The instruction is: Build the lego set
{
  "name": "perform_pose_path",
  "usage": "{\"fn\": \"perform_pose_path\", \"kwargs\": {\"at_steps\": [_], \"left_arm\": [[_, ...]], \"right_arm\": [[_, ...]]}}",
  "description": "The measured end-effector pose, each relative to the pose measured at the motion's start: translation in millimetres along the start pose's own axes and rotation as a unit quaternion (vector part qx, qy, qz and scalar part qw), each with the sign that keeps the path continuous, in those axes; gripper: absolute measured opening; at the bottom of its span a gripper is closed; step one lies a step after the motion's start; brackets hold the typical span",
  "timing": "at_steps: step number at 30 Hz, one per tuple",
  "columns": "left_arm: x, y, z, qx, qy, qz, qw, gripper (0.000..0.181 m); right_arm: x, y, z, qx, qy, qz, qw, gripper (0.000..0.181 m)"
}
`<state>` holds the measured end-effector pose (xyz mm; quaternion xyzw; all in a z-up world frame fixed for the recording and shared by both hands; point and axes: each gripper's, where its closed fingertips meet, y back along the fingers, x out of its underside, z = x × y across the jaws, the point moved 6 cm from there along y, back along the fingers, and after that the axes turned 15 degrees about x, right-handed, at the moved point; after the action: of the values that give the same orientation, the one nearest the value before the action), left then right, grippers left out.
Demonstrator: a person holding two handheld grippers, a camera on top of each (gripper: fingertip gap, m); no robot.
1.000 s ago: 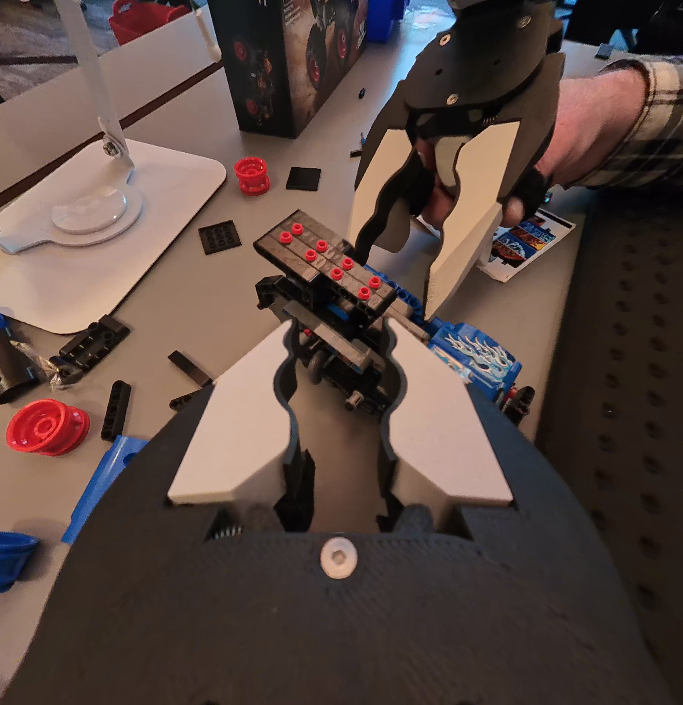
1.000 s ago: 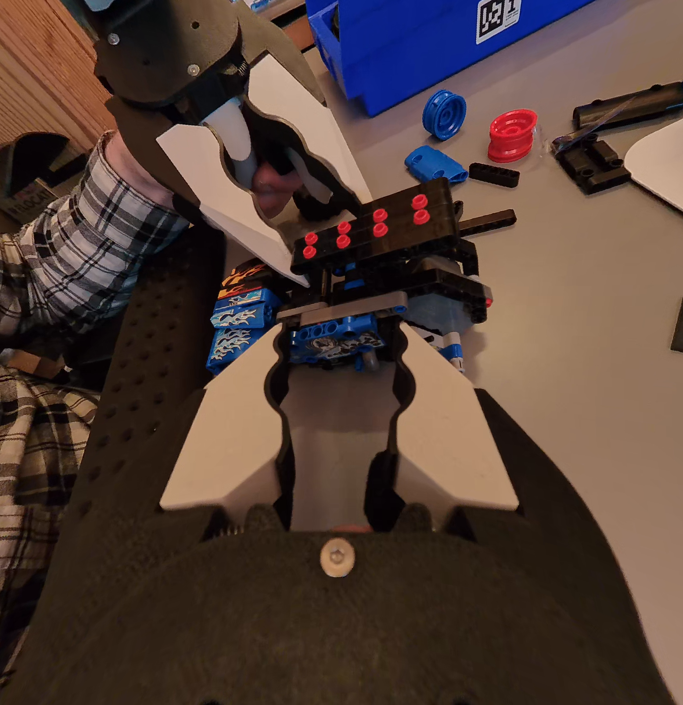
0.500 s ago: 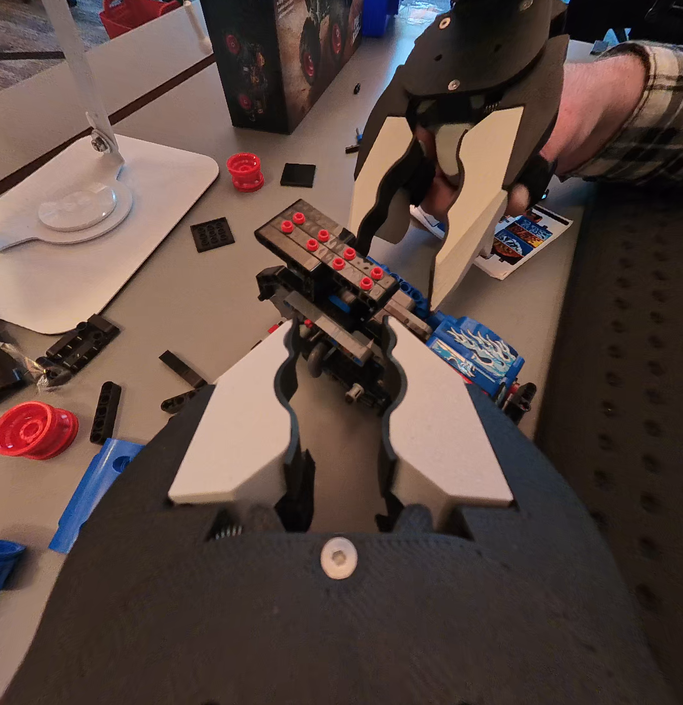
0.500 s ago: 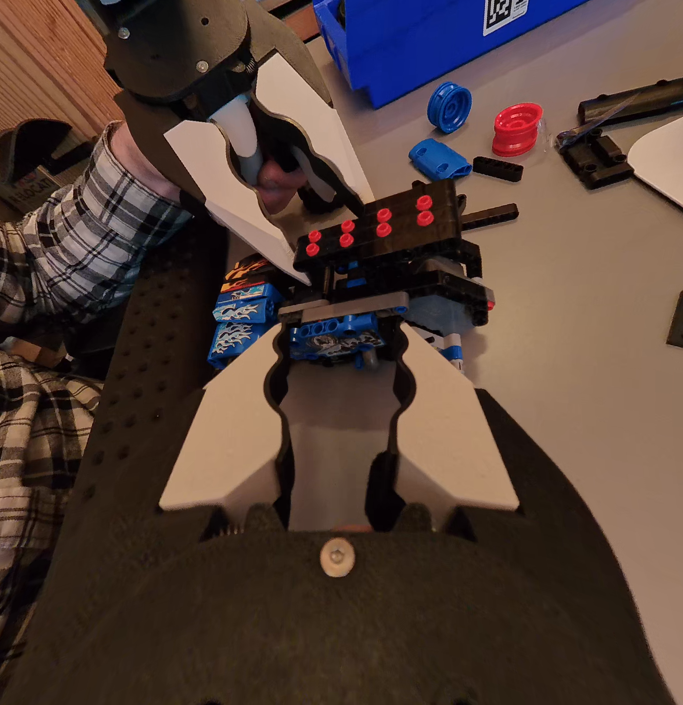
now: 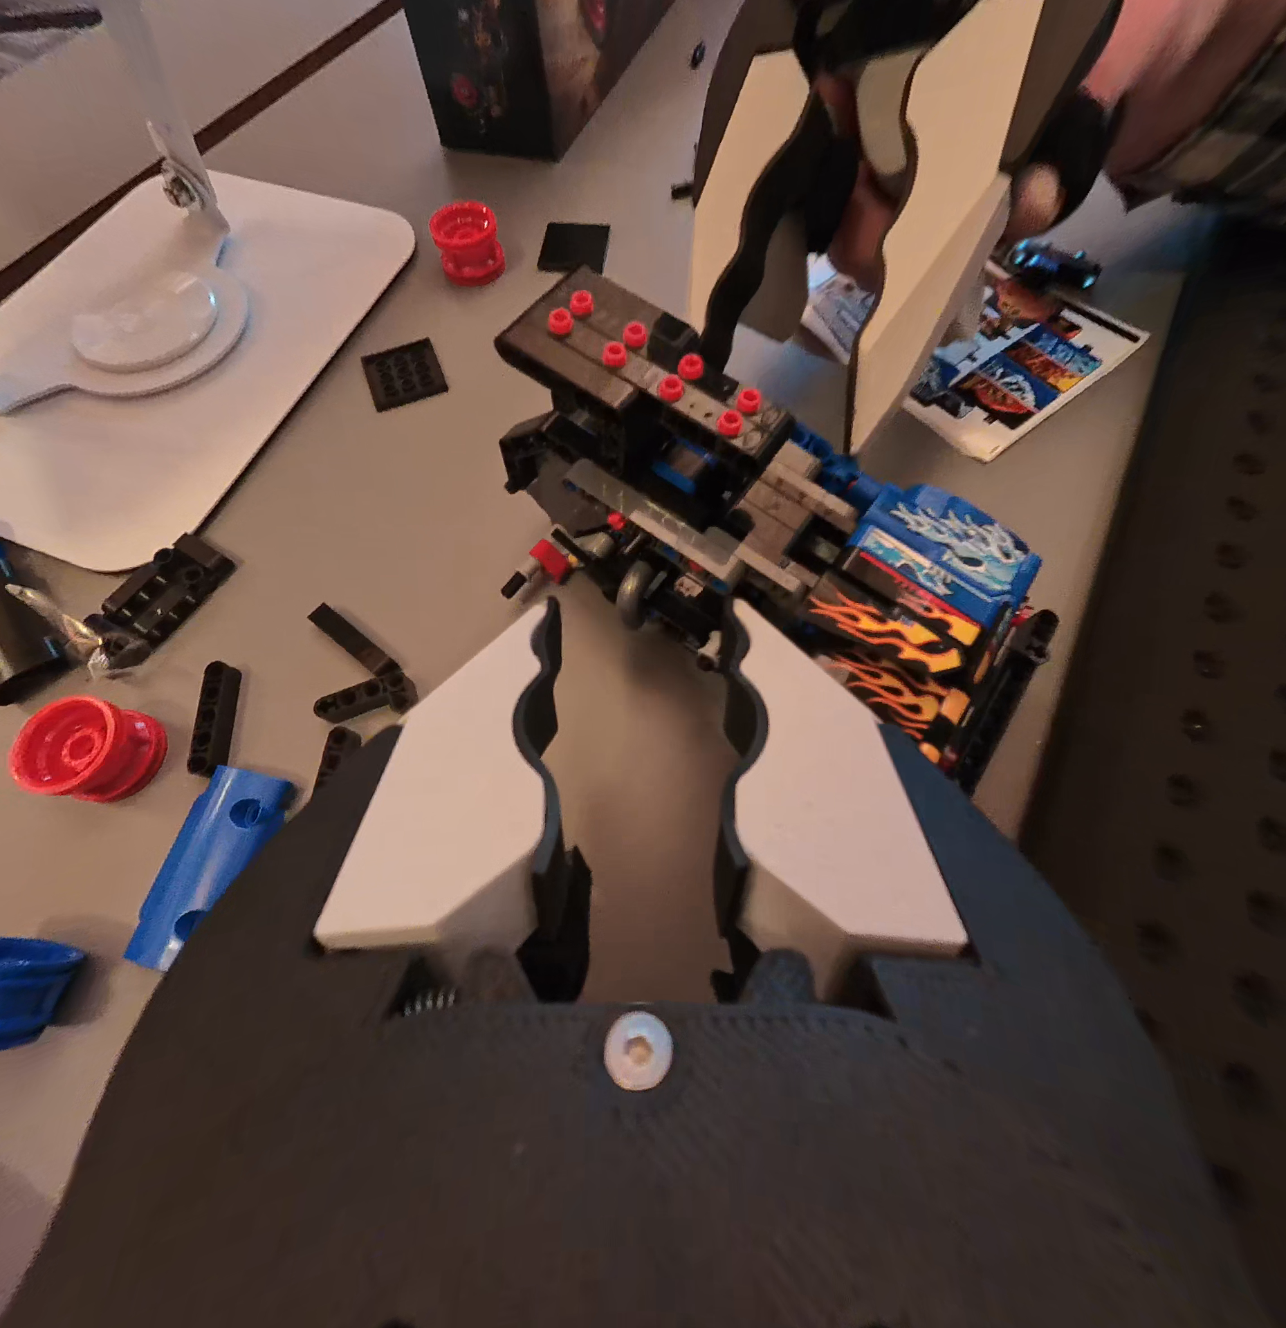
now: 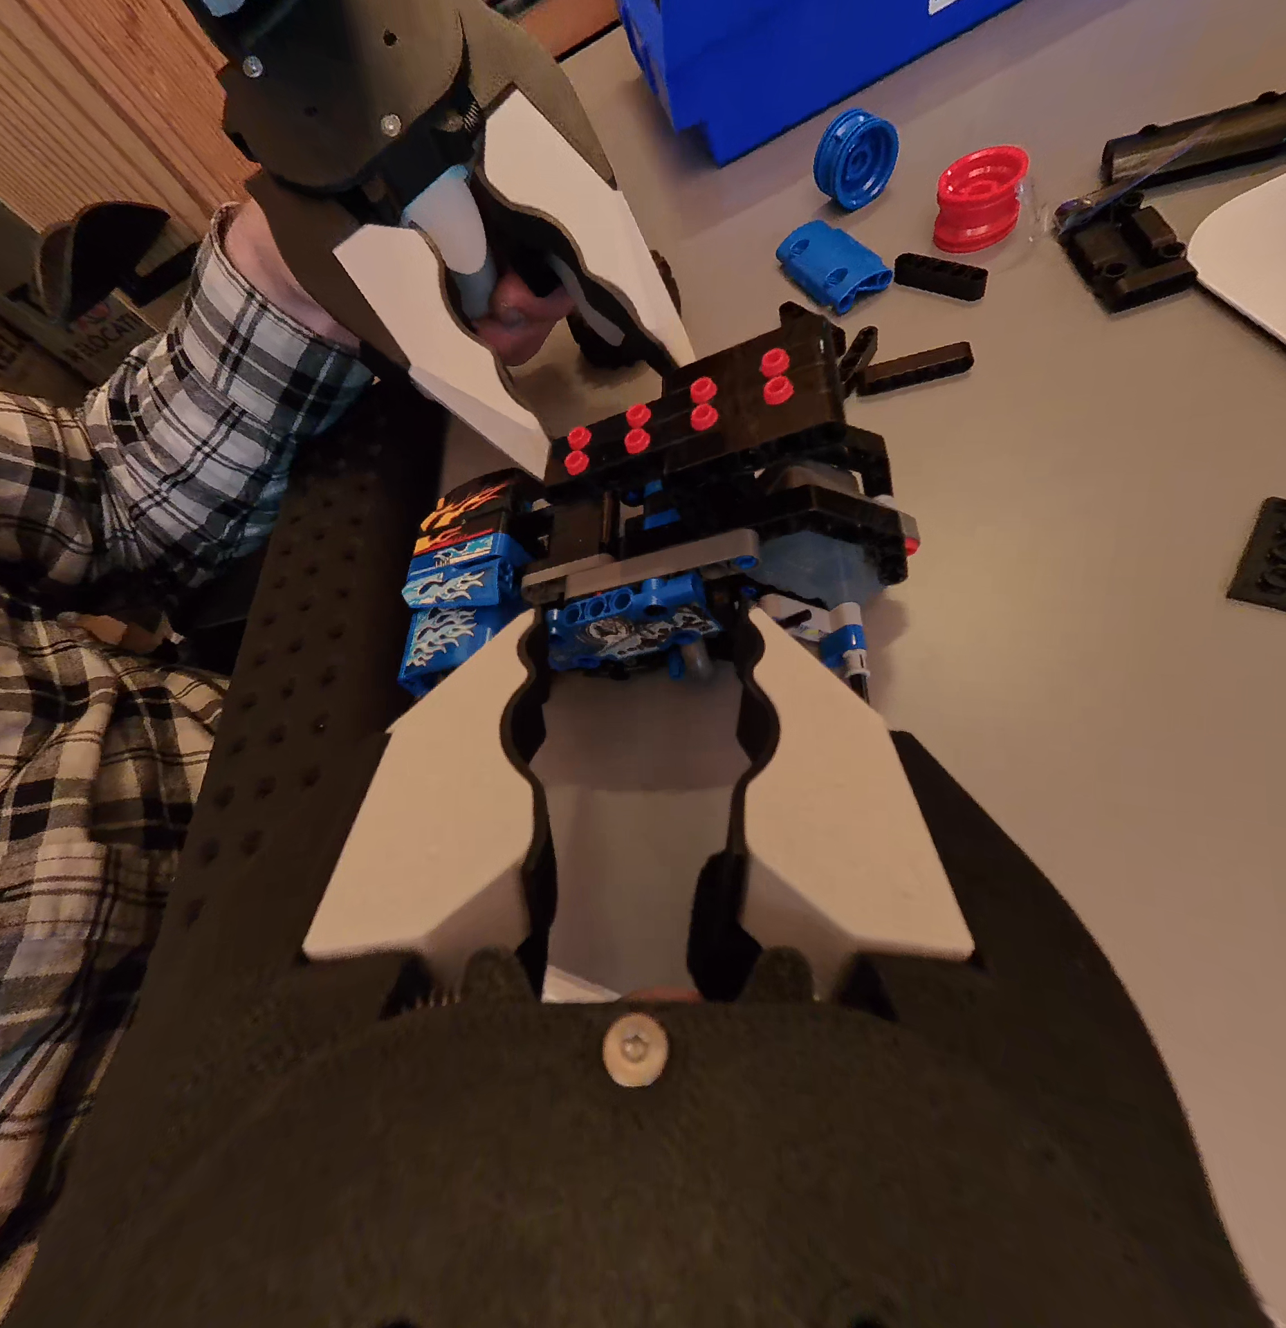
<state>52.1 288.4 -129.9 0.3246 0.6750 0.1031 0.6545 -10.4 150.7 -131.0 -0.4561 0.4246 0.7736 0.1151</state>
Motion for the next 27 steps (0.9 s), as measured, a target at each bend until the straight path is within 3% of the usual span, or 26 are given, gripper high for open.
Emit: {"fn": "perform_pose_path", "kwargs": {"at_steps": [10, 27], "left_arm": [[-7.8, 14.8, -6.1, -0.002, 0.026, -0.049, 0.998, 0.051], [-22.0, 3.6, -34.8, -0.011, 0.006, -0.004, 1.000, 0.068]], "right_arm": [[-4.5, 31.1, -32.5, 0.031, -0.040, -0.021, 0.998, 0.042], [0.4, 23.0, -20.8, 0.030, -0.009, 0.003, 1.000, 0.043]]}}
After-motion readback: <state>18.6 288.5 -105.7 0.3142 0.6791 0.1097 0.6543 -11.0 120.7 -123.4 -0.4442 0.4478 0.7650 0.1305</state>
